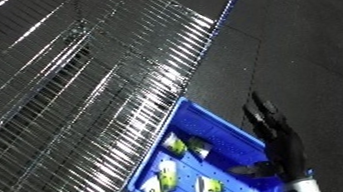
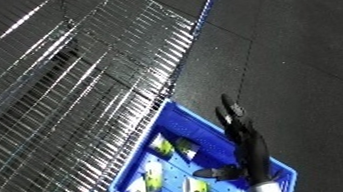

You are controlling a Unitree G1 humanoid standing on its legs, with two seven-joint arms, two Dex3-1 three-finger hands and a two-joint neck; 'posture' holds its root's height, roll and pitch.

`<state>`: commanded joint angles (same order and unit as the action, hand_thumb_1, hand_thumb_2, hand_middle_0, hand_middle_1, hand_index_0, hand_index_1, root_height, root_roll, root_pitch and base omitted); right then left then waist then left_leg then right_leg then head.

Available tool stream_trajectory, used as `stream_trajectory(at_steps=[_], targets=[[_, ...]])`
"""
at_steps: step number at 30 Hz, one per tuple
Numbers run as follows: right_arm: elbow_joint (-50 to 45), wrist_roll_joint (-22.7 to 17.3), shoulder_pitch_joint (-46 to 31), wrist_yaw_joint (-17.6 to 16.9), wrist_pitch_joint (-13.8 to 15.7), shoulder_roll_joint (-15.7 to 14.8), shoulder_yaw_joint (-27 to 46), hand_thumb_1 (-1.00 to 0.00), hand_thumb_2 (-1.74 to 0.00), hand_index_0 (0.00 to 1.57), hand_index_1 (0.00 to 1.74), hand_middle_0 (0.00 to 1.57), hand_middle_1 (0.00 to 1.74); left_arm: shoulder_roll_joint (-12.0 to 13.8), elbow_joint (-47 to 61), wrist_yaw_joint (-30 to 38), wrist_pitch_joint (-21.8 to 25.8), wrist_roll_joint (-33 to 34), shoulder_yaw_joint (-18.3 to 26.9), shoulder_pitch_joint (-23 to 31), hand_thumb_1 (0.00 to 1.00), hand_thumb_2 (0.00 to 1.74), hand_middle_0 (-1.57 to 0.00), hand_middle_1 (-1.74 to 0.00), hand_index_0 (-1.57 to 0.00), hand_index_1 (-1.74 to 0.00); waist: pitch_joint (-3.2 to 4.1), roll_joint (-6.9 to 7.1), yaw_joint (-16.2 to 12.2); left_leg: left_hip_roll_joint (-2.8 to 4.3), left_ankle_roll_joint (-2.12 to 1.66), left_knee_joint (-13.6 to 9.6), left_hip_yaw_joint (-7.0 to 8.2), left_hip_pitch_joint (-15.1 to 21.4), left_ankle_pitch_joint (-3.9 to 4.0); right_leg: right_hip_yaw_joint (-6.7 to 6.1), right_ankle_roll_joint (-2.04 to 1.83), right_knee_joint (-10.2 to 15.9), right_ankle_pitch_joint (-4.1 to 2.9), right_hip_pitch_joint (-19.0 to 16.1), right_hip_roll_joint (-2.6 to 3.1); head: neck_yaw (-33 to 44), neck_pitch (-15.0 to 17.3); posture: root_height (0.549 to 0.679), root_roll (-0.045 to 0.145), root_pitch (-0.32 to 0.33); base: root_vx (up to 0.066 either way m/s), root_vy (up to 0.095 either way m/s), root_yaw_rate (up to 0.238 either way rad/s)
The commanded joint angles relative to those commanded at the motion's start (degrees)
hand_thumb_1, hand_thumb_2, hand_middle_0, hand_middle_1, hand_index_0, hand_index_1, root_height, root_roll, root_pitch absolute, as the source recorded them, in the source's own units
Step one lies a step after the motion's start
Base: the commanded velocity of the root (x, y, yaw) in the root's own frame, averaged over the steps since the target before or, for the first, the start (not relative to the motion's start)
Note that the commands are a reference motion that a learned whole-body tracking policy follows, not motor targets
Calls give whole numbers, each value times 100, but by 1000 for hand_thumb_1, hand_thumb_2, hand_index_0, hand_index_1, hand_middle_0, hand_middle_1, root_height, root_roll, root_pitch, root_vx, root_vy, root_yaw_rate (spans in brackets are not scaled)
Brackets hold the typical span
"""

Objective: Pick up the object and place it into the box

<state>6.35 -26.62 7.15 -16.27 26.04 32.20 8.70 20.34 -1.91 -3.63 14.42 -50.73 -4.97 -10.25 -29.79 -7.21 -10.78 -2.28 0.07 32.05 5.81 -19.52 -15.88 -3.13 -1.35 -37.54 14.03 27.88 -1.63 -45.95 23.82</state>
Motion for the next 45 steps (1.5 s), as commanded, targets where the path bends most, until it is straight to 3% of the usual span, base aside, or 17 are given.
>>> stream_trajectory(at_steps=[9,13,15,20,24,33,45], targets=[[-456,3,59,209,-197,-167,-165,0,0,0,0,0,0,-16,72,146,-11,10,-37,23,1000,1740,-1570,-1740,-1570,-1740,0,124,154,31,-34,12,-117,8,90,88,20,33,2,-107,-25,977,111,652,99,72,14,-15,67],[-711,169,226,298,-428,-222,-334,0,0,0,0,0,0,10,76,175,-37,25,-45,-7,1000,1740,-1570,-1740,-1570,-1740,0,196,265,43,-37,39,-186,2,109,142,36,8,27,-155,-37,1217,129,652,96,65,14,-42,104],[-843,229,347,372,-571,-251,-448,0,0,0,0,0,0,16,76,183,-82,51,-40,-37,1000,1740,-1570,-1740,-1570,-1740,3,240,342,46,-42,43,-243,-10,135,182,46,-16,46,-183,-42,1903,175,652,93,61,25,-62,145],[-1227,305,740,560,-948,-415,-860,0,0,0,0,0,0,75,65,202,-242,158,3,-150,1000,1740,-1570,-1740,-1570,-1740,3,423,625,64,-53,69,-445,-105,222,320,58,-124,86,-227,-60,2758,233,651,84,55,26,-104,193],[-1304,436,1018,657,-1111,-554,-1183,0,0,0,0,0,0,137,-9,217,-311,221,-4,-259,1000,1740,-1570,-1740,-1570,-1740,0,551,859,47,-38,98,-608,-210,259,444,48,-200,92,-227,-72,3574,230,650,74,54,25,-97,183],[-1164,543,1615,835,-1346,-795,-1672,0,0,0,0,0,0,193,-180,134,-304,287,-101,-410,1000,1740,-1570,-1740,-1570,-1740,0,657,1267,-11,-40,83,-833,-374,404,713,-8,-255,68,-194,-127,4348,77,648,61,57,29,-48,224],[-1187,628,1845,666,-1585,-916,-1949,0,0,0,0,0,0,231,-190,-62,-407,331,-235,-364,1000,1740,-1570,-1740,-1570,-1740,0,727,1578,-104,-7,345,-956,-580,352,927,-1,-397,135,-159,-191,4782,318,646,57,57,30,-20,187]])
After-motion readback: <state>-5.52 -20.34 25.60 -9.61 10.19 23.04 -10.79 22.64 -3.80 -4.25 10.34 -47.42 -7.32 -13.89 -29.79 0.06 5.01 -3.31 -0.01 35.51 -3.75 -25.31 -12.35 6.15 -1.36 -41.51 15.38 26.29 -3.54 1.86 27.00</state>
